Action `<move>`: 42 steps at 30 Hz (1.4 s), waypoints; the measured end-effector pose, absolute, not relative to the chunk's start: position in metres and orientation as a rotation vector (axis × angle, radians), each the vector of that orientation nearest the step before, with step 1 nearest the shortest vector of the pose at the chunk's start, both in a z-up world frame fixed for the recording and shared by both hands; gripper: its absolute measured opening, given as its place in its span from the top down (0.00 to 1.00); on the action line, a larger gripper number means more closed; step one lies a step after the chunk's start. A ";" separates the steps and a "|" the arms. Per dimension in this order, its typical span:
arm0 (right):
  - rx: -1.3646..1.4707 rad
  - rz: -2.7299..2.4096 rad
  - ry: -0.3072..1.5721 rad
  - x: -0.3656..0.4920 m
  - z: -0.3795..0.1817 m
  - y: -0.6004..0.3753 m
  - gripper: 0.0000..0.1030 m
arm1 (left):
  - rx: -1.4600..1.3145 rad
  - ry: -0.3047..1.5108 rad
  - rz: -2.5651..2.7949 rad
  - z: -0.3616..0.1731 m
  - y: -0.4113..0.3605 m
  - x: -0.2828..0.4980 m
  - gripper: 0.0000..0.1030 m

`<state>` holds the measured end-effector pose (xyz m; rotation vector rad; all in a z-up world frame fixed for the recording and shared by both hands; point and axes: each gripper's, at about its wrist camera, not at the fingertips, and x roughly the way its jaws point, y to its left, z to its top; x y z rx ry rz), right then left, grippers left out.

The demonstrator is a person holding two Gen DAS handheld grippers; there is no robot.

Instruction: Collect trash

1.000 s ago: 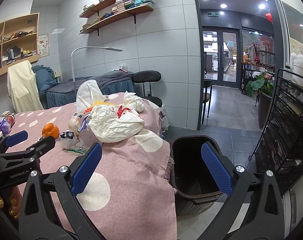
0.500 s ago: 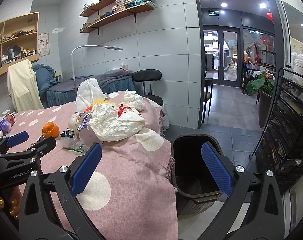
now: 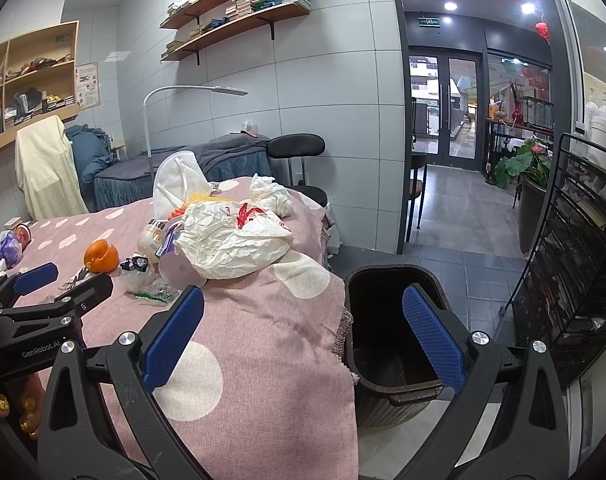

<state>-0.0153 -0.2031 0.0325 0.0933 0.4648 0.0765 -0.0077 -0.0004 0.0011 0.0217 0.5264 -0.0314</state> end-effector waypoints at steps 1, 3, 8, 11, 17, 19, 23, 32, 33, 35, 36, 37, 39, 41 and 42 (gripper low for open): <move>0.093 0.077 0.466 -0.015 0.032 -0.203 0.04 | 0.021 0.528 -0.031 0.001 0.000 -0.007 0.06; 0.091 0.078 0.469 -0.014 0.032 -0.203 0.04 | 0.019 0.529 -0.030 0.001 0.000 -0.006 0.06; 0.091 0.078 0.469 -0.014 0.033 -0.202 0.04 | 0.020 0.529 -0.031 0.001 0.000 -0.006 0.06; 0.089 0.079 0.473 -0.013 0.033 -0.202 0.04 | 0.020 0.530 -0.031 0.001 0.000 -0.006 0.06; 0.112 0.134 0.534 0.004 0.030 -0.200 0.04 | 0.004 0.604 -0.061 -0.006 0.006 0.004 0.06; 0.116 0.172 0.565 0.014 0.028 -0.198 0.04 | -0.007 0.644 -0.070 -0.011 0.011 0.010 0.06; 0.101 0.253 0.615 0.036 0.026 -0.188 0.04 | -0.021 0.667 -0.071 -0.015 0.019 0.014 0.06; -0.168 0.355 0.663 0.088 0.020 -0.131 0.05 | -0.031 0.734 -0.063 -0.021 0.037 0.032 0.06; -0.204 0.351 0.667 0.095 0.018 -0.124 0.05 | -0.037 0.741 -0.064 -0.021 0.038 0.034 0.06; -0.241 0.362 0.675 0.104 0.015 -0.118 0.10 | -0.046 0.750 -0.067 -0.021 0.041 0.036 0.06; -0.260 0.368 0.679 0.110 0.013 -0.113 0.14 | -0.047 0.751 -0.067 -0.021 0.042 0.037 0.06; -0.277 0.371 0.680 0.114 0.011 -0.110 0.17 | -0.048 0.754 -0.068 -0.021 0.042 0.038 0.06; -0.313 0.367 0.683 0.121 0.006 -0.104 0.30 | -0.046 0.760 -0.072 -0.021 0.042 0.040 0.06; -0.321 0.372 0.687 0.127 0.004 -0.102 0.50 | -0.040 0.765 -0.078 -0.021 0.041 0.043 0.06; -0.318 0.376 0.689 0.129 0.004 -0.103 0.66 | -0.038 0.768 -0.080 -0.021 0.040 0.044 0.06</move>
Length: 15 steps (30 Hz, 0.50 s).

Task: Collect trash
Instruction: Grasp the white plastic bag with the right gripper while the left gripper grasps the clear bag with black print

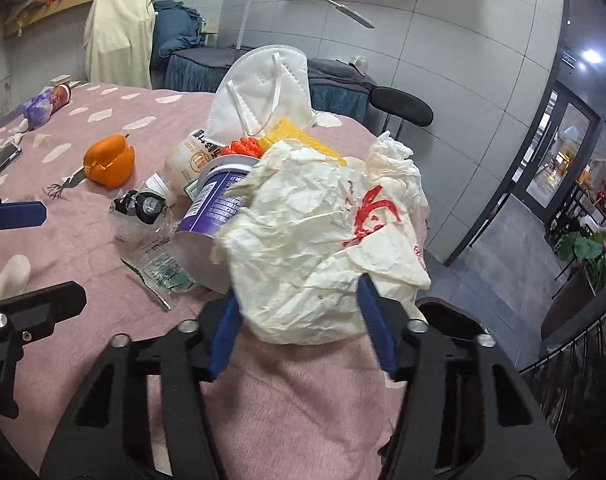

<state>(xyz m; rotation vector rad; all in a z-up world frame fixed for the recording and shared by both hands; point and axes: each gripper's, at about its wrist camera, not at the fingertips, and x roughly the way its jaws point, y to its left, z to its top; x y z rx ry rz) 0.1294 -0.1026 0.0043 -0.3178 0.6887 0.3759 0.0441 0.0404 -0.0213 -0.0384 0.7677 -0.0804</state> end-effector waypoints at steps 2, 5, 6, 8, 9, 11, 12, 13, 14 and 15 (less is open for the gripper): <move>-0.300 0.374 0.691 0.132 0.005 -0.106 0.78 | -0.042 0.775 -0.086 -0.022 0.040 0.047 0.06; -0.262 0.373 0.674 0.128 0.010 -0.116 0.85 | -0.073 0.791 -0.111 -0.021 0.040 0.051 0.06; -0.255 0.367 0.663 0.126 0.011 -0.119 0.87 | -0.088 0.799 -0.122 -0.020 0.041 0.053 0.06; -0.240 0.355 0.647 0.121 0.015 -0.125 0.88 | -0.123 0.819 -0.147 -0.019 0.041 0.058 0.07; -0.231 0.350 0.641 0.119 0.017 -0.129 0.89 | -0.138 0.827 -0.157 -0.018 0.040 0.061 0.07; -0.210 0.341 0.627 0.116 0.021 -0.134 0.89 | -0.159 0.835 -0.177 -0.017 0.039 0.065 0.11; -0.195 0.334 0.621 0.114 0.023 -0.138 0.89 | -0.164 0.836 -0.184 -0.016 0.038 0.066 0.12; -0.183 0.328 0.615 0.112 0.026 -0.142 0.89 | -0.163 0.836 -0.184 -0.014 0.037 0.068 0.13; -0.175 0.321 0.608 0.109 0.028 -0.145 0.89 | -0.159 0.834 -0.177 -0.013 0.037 0.070 0.14; -0.168 0.313 0.600 0.106 0.031 -0.148 0.90 | -0.154 0.835 -0.169 -0.013 0.038 0.072 0.15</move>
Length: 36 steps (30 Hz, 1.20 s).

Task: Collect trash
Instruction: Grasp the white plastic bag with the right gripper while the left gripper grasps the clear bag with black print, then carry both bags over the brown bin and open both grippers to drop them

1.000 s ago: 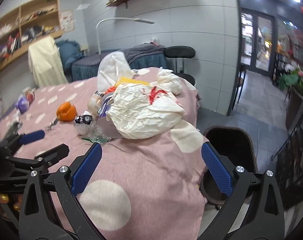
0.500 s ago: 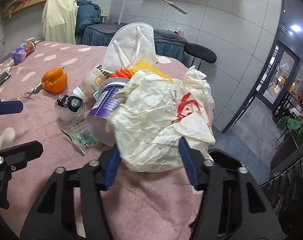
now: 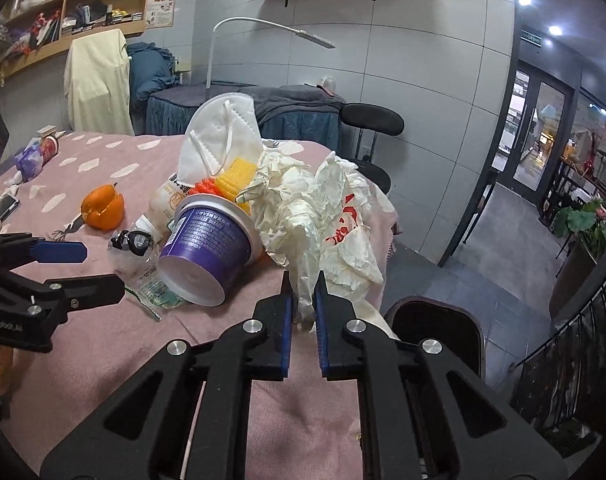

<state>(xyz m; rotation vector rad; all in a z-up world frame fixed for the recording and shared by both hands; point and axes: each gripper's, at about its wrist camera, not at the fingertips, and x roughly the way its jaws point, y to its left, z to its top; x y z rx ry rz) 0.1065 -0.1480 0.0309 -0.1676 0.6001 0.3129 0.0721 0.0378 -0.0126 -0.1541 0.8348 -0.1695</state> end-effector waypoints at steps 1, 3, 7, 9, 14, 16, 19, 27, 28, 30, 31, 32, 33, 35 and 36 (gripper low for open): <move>-0.164 0.307 0.594 0.105 0.033 -0.149 0.90 | -0.154 0.841 -0.162 -0.013 0.039 0.075 0.17; -0.159 0.295 0.584 0.101 0.035 -0.153 0.90 | -0.169 0.865 -0.150 -0.015 0.045 0.082 0.20; -0.144 0.280 0.573 0.096 0.038 -0.159 0.90 | -0.215 0.922 -0.122 -0.024 0.061 0.093 0.27; -0.141 0.271 0.570 0.094 0.038 -0.161 0.90 | -0.229 0.927 -0.101 -0.026 0.068 0.093 0.30; -0.130 0.269 0.575 0.093 0.035 -0.163 0.90 | -0.223 0.906 -0.063 -0.028 0.078 0.097 0.30; -0.128 0.269 0.575 0.094 0.035 -0.163 0.90 | -0.205 0.915 -0.052 -0.031 0.079 0.104 0.30; -0.125 0.264 0.576 0.094 0.035 -0.163 0.90 | -0.177 0.930 -0.049 -0.034 0.075 0.114 0.34; -0.090 0.227 0.581 0.093 0.032 -0.178 0.90 | -0.170 0.934 -0.039 -0.036 0.077 0.118 0.56; -0.083 0.218 0.579 0.093 0.031 -0.182 0.89 | -0.176 0.928 -0.034 -0.035 0.078 0.115 0.56; -0.069 0.195 0.578 0.094 0.030 -0.190 0.90 | -0.174 0.903 -0.021 -0.029 0.078 0.107 0.57; -0.063 0.184 0.580 0.095 0.030 -0.194 0.89 | -0.163 0.881 -0.012 -0.023 0.078 0.101 0.57; -0.054 0.167 0.583 0.096 0.028 -0.200 0.90 | -0.151 0.857 -0.004 -0.018 0.077 0.096 0.57; -0.044 0.152 0.586 0.098 0.027 -0.205 0.90 | -0.137 0.830 0.003 -0.011 0.076 0.090 0.57; -0.019 0.123 0.598 0.101 0.023 -0.219 0.89 | -0.121 0.779 0.010 0.002 0.073 0.081 0.57; -0.010 0.103 0.608 0.104 0.019 -0.226 0.90 | -0.121 0.758 0.005 0.009 0.071 0.077 0.57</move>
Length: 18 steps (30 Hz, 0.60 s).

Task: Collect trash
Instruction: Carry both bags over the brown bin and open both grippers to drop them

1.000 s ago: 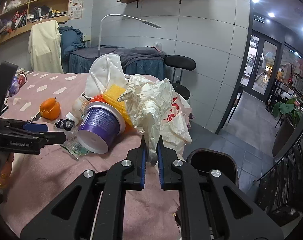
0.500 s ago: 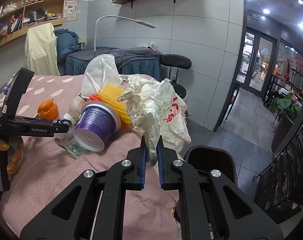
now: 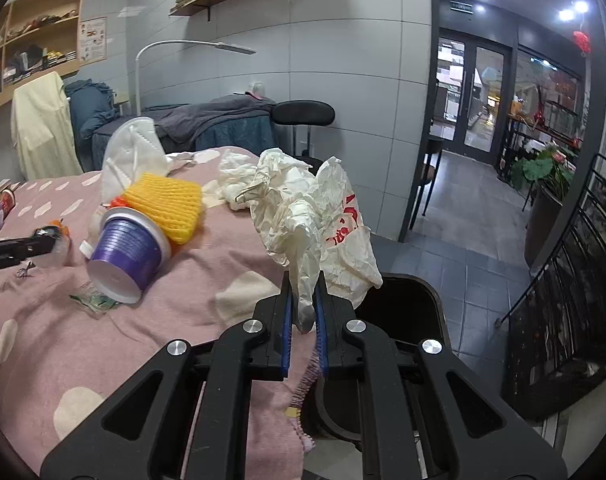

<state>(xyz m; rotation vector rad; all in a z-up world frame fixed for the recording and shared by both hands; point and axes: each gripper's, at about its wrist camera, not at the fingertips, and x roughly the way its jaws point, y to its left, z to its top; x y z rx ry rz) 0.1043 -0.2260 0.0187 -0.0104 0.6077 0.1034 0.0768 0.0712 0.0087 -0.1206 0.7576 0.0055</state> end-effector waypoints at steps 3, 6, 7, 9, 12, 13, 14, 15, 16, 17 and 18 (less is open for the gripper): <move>0.002 0.048 0.640 0.113 0.004 -0.244 0.90 | -0.134 0.711 -0.037 0.026 0.063 0.068 0.57; 0.019 0.007 0.695 0.126 -0.018 -0.261 0.90 | -0.109 0.696 -0.105 0.035 0.041 0.065 0.57; 0.026 -0.007 0.720 0.132 -0.027 -0.267 0.90 | -0.106 0.697 -0.132 0.037 0.032 0.067 0.57; 0.055 -0.022 0.774 0.142 -0.047 -0.277 0.90 | -0.092 0.709 -0.192 0.036 0.013 0.072 0.57; 0.088 -0.055 0.849 0.158 -0.079 -0.292 0.89 | -0.055 0.723 -0.261 0.030 -0.020 0.079 0.57; 0.096 -0.061 0.876 0.162 -0.089 -0.296 0.89 | -0.039 0.728 -0.282 0.028 -0.032 0.082 0.57; 0.107 -0.070 0.904 0.167 -0.101 -0.300 0.89 | -0.027 0.737 -0.299 0.024 -0.042 0.084 0.57; 0.126 -0.082 0.927 0.170 -0.112 -0.304 0.88 | -0.021 0.750 -0.319 0.021 -0.051 0.088 0.57; 0.147 -0.090 0.953 0.174 -0.123 -0.309 0.84 | -0.016 0.766 -0.343 0.017 -0.060 0.092 0.57; 0.154 -0.103 0.982 0.177 -0.133 -0.311 0.75 | -0.008 0.776 -0.359 0.013 -0.069 0.095 0.57; 0.159 -0.126 1.004 0.179 -0.142 -0.315 0.62 | 0.004 0.782 -0.370 0.011 -0.076 0.097 0.57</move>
